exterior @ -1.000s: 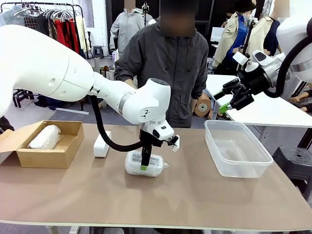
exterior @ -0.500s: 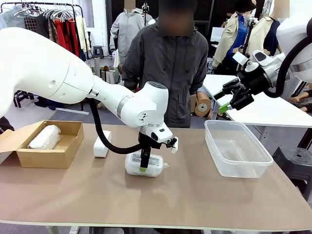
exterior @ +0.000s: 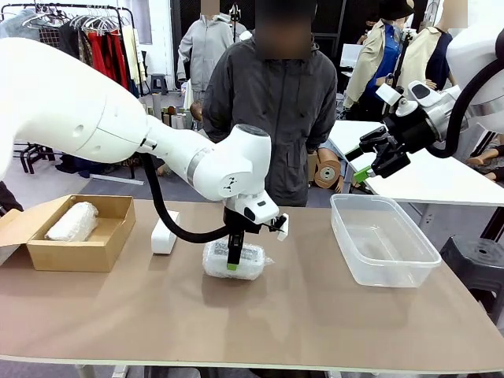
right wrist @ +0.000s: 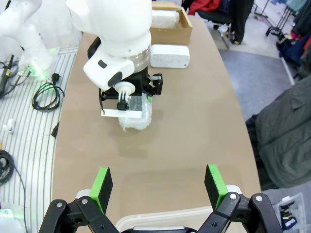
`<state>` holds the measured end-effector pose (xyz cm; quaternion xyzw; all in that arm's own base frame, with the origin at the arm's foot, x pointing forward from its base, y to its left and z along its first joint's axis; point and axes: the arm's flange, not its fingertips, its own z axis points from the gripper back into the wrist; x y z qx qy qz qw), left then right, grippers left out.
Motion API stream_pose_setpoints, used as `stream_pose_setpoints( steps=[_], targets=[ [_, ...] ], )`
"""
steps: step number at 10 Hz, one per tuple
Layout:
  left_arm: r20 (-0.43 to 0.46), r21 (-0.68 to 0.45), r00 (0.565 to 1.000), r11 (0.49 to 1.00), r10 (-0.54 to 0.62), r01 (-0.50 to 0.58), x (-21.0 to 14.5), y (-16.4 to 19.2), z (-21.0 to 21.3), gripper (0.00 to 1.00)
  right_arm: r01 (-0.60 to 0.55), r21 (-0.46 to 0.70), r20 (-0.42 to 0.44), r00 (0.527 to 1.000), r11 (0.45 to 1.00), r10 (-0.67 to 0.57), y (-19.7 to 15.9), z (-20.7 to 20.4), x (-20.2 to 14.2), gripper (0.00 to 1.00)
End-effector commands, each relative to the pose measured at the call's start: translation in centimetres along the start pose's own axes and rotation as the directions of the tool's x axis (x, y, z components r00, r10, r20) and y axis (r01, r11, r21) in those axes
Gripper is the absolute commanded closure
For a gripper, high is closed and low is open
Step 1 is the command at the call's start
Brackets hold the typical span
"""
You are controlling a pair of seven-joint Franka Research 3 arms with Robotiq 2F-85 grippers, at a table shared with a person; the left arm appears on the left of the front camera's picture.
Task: Separate and place wrapped and unwrapped clocks.
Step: Pick up the Digital clock indicated by the person.
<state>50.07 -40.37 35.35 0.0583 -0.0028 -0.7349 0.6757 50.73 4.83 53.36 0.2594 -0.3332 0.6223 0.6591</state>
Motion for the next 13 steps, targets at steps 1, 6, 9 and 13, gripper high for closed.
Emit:
stream_pose_setpoints(
  steps=[1, 6, 9, 13],
  targets=[
    [0.026, 0.063, 1.000, 0.998, 0.006, -0.008, -1.2, -1.3, 3.0, 1.00, -0.006, -0.001, -0.001, 1.000, 1.000, 0.006, 0.1, 0.0, 0.1, 0.00],
    [-0.002, 0.066, 0.999, 0.997, -0.038, 0.038, -1.2, -1.1, 15.8, 1.00, -0.006, -0.001, -0.001, 1.000, 1.000, 0.006, 0.1, 0.0, 0.1, 0.00],
    [-0.016, 0.120, 1.000, 0.993, -0.019, 0.020, -1.5, -1.1, 21.9, 1.00, -0.006, -0.001, -0.001, 1.000, 1.000, 0.006, 0.1, 0.0, 0.1, 0.00],
    [-0.053, 0.167, 0.999, 0.986, -0.005, 0.013, -1.3, -1.8, 28.4, 1.00, -0.006, -0.001, -0.001, 1.000, 1.000, 0.006, 0.1, 0.0, 0.1, 0.00]
  ],
)
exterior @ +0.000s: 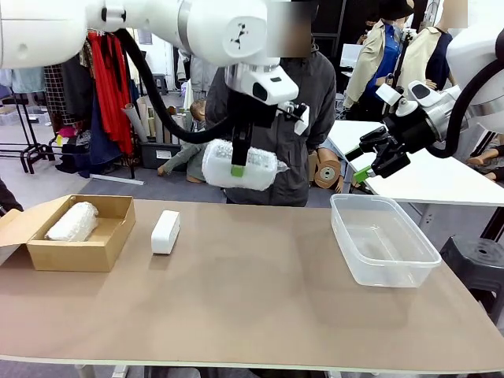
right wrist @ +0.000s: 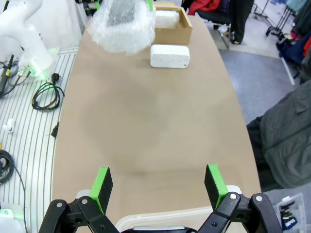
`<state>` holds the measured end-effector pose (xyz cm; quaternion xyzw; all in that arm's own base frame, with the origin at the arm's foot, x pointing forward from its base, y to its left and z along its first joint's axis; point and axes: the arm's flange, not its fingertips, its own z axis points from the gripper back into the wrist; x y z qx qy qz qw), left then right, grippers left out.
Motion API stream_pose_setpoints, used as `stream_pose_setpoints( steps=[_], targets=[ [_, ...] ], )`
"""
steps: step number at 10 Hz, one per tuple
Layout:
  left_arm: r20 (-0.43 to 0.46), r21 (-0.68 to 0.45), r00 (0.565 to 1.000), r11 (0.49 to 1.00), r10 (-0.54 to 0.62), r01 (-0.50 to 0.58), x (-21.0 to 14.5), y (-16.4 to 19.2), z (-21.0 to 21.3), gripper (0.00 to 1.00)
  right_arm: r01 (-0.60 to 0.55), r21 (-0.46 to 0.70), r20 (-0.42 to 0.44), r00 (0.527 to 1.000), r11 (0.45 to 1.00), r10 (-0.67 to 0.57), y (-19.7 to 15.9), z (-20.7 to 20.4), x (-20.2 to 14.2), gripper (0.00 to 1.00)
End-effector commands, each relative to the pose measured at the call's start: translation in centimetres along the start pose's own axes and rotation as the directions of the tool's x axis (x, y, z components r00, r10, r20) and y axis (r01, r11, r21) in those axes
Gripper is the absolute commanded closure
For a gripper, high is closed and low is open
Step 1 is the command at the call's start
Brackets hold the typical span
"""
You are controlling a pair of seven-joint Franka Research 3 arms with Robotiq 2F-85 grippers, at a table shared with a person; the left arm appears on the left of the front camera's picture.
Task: Separate and place wrapped and unwrapped clocks.
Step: Pick up the Digital clock indicated by the person, then if the picked Digital clock is wrapped, place it in the Package Box ; if not, place it in the Organizing box.
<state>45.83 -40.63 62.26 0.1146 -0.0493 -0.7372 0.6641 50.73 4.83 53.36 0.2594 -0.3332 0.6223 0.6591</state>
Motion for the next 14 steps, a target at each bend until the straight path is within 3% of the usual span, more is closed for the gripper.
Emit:
stream_pose_setpoints(
  steps=[1, 14],
  targets=[
    [-0.040, 0.047, 0.999, 0.999, 0.003, -0.001, 0.51, 0.12, 2.33, 1.00, -0.006, -0.001, -0.001, 1.000, 1.000, 0.006, 0.08, 0.03, 0.12, 0.00],
    [-0.035, 0.060, 0.999, 0.998, -0.014, 0.016, 0.40, -0.35, 3.07, 1.00, -0.006, -0.001, -0.001, 1.000, 1.000, 0.006, 0.08, 0.03, 0.12, 0.00]
  ],
)
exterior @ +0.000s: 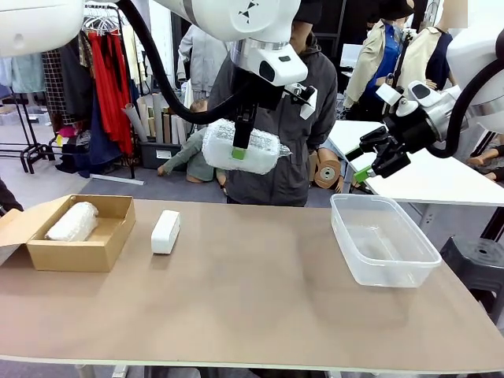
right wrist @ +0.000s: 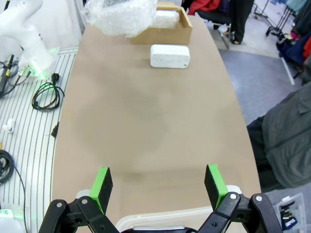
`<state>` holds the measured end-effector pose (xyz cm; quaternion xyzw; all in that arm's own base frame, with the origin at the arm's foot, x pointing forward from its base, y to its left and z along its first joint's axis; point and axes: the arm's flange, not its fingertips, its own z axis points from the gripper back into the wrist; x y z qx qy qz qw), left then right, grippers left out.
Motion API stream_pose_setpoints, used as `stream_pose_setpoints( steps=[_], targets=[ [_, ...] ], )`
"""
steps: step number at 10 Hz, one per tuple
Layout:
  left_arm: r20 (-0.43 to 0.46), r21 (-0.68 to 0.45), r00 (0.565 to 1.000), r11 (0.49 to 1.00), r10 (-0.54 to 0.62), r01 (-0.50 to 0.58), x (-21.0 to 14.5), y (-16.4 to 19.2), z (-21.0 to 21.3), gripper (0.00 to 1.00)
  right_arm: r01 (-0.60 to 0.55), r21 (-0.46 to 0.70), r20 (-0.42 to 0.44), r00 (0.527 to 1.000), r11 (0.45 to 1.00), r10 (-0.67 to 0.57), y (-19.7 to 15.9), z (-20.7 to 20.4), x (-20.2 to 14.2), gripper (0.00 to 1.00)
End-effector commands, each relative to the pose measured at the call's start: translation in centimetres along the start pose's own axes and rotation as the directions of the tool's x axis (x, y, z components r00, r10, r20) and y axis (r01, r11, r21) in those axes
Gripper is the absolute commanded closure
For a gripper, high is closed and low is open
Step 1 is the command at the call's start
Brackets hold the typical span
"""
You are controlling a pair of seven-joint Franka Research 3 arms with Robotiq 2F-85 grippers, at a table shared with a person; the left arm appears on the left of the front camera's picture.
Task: Separate and place wrapped and unwrapped clocks.
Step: If the picked Digital clock is wrapped, place it in the Package Box ; if not, place it in the Organizing box.
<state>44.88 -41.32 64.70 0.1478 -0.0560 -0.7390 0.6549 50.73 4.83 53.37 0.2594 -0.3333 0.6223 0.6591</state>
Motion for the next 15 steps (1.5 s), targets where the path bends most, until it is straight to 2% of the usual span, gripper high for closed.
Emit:
stream_pose_setpoints(
  steps=[1, 15],
  targets=[
    [0.004, 0.004, 1.000, 1.000, 0.003, -0.003, -0.13, -0.04, 0.42, 1.00, -0.006, -0.001, -0.001, 1.000, 1.000, 0.006, 0.08, 0.03, 0.11, 0.00],
    [0.004, 0.004, 1.000, 1.000, 0.003, -0.003, -0.13, -0.04, 0.42, 1.00, -0.006, -0.001, -0.001, 1.000, 1.000, 0.006, 0.08, 0.03, 0.11, 0.00]
  ],
)
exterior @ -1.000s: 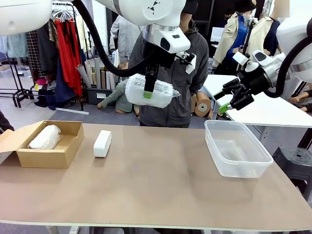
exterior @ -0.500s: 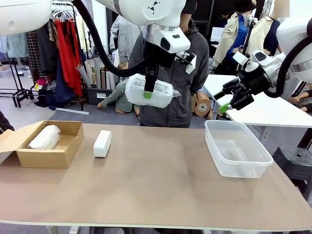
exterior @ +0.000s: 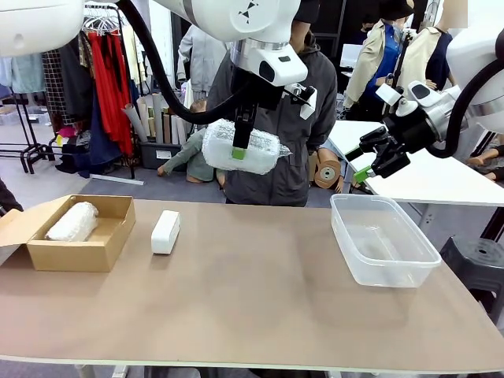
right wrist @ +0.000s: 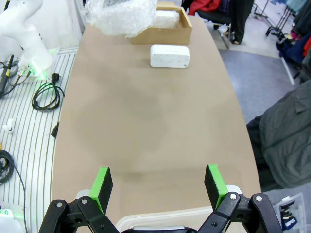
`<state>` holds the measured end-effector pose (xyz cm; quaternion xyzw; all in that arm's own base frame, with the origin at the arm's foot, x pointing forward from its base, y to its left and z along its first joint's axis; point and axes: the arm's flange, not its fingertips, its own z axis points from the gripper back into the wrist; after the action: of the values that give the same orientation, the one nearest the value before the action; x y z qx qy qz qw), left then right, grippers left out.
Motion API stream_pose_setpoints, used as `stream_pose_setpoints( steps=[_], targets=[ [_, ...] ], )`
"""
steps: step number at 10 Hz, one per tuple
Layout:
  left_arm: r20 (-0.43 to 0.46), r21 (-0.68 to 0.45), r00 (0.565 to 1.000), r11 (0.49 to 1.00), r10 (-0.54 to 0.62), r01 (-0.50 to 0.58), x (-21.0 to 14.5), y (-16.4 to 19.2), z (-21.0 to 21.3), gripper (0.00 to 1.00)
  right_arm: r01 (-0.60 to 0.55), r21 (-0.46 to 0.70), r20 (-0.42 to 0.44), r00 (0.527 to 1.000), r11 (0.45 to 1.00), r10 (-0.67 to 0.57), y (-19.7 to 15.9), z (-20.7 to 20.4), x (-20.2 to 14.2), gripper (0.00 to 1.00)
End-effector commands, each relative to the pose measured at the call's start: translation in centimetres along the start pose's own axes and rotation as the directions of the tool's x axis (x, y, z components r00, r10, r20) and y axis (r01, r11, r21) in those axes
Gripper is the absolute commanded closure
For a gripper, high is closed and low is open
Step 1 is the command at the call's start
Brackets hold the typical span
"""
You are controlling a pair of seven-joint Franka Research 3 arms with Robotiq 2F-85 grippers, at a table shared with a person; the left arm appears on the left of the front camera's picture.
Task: Separate and place wrapped and unwrapped clocks.
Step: If the picked Digital clock is wrapped, place it in the Package Box ; if not, place it in the Organizing box.
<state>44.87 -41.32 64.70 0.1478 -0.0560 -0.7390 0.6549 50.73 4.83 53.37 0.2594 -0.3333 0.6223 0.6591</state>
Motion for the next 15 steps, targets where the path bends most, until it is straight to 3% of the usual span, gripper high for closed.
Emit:
stream_pose_setpoints(
  steps=[1, 3, 6, 8, 9, 10, 12, 13, 15],
  targets=[
    [0.004, 0.004, 1.000, 1.000, 0.003, -0.003, -0.1, 0.0, 0.4, 1.00, -0.006, -0.001, -0.001, 1.000, 1.000, 0.006, 0.1, 0.0, 0.1, 0.00],
    [0.000, 0.000, 1.000, 1.000, 0.000, 0.000, 0.0, 0.0, 0.0, 1.00, -0.006, -0.001, -0.001, 1.000, 1.000, 0.006, 0.1, 0.0, 0.1, 0.00],
    [-0.128, -0.035, 0.956, 0.962, 0.266, -0.272, -3.0, -0.9, -1.4, 1.00, -0.006, -0.001, -0.001, 1.000, 1.000, 0.006, 0.1, 0.0, 0.1, 0.00],
    [-0.169, -0.077, 0.860, 0.863, 0.482, -0.499, -7.6, -2.0, -2.3, 1.00, -0.006, -0.001, -0.001, 1.000, 1.000, 0.006, 0.1, 0.0, 0.1, 0.00],
    [-0.180, -0.157, 0.802, 0.789, 0.569, -0.594, -9.5, -2.8, -3.1, 1.00, -0.006, -0.001, -0.001, 1.000, 1.000, 0.006, 0.1, 0.0, 0.1, 0.00],
    [-0.212, -0.156, 0.745, 0.731, 0.632, -0.664, -11.4, -3.8, -3.5, 1.00, -0.006, -0.001, -0.001, 1.000, 1.000, 0.006, 0.1, 0.0, 0.1, 0.00],
    [-0.214, -0.128, 0.593, 0.579, 0.776, -0.805, -15.9, -6.3, -4.1, 1.00, -0.006, -0.001, -0.001, 1.000, 1.000, 0.006, 0.1, 0.0, 0.1, 0.00],
    [-0.253, -0.109, 0.511, 0.500, 0.822, -0.859, -17.7, -7.3, -4.2, 1.00, -0.006, -0.001, -0.001, 1.000, 1.000, 0.006, 0.1, 0.0, 0.1, 0.00],
    [-0.248, -0.080, 0.371, 0.362, 0.895, -0.929, -20.8, -9.3, -4.3, 1.00, -0.006, -0.001, -0.001, 1.000, 1.000, 0.006, 0.1, 0.0, 0.1, 0.00]
  ],
)
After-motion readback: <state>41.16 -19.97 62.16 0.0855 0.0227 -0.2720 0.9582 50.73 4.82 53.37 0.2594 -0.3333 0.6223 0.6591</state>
